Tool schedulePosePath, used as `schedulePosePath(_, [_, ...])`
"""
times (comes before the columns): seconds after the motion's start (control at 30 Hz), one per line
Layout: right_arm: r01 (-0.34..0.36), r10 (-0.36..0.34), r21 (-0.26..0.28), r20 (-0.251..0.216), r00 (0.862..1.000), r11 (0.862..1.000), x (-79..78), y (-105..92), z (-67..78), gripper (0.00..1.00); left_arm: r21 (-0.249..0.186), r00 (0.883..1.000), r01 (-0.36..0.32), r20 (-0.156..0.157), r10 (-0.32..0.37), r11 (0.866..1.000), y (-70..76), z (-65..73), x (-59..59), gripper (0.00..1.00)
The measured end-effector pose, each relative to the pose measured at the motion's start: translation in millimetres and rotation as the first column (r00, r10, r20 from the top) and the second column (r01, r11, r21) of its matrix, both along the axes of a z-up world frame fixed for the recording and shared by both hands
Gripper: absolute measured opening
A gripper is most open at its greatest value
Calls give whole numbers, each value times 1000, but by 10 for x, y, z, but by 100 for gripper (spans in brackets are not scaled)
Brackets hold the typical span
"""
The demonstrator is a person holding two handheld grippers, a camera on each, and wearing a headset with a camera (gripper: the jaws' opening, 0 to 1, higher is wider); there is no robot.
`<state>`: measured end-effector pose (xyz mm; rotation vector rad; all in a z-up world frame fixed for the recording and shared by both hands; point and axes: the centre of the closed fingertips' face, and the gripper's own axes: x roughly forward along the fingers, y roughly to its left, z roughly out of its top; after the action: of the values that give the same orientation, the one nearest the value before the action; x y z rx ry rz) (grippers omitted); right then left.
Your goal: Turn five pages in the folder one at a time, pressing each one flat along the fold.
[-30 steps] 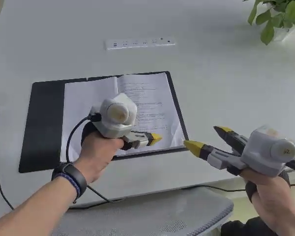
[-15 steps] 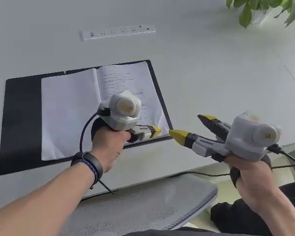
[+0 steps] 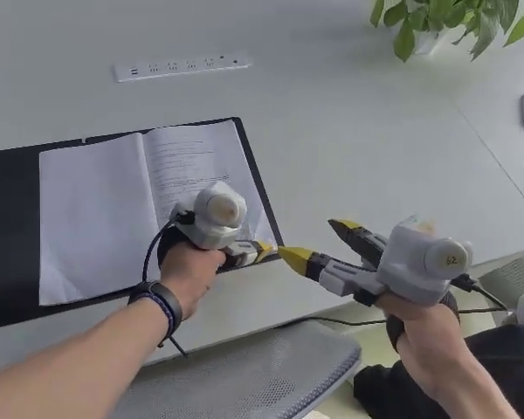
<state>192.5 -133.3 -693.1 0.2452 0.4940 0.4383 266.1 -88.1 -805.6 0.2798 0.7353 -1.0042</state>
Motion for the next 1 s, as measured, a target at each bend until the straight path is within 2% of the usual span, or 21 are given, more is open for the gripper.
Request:
schedulePosePath(0.2, [-6,6,7,-5,1000,1000,-26,53,-29,66,44,996,37,77,-40,998,33,-43,7,50])
schedulePosePath(0.27, [-12,12,7,-8,1000,1000,-29,79,-40,66,40,997,29,77,-32,999,40,-42,2,50])
schedulePosePath(0.43, [-18,18,10,-5,1000,1000,-7,100,-32,66,24,994,21,103,-24,999,50,-48,14,50])
schedulePosePath(0.67, [-13,14,18,-3,1000,1000,7,101,-28,65,18,993,23,114,-25,1000,47,-39,20,50])
schedulePosePath(1.0, [-11,11,52,-8,1000,999,106,107,-70,63,15,994,19,109,-20,1000,49,-38,30,48])
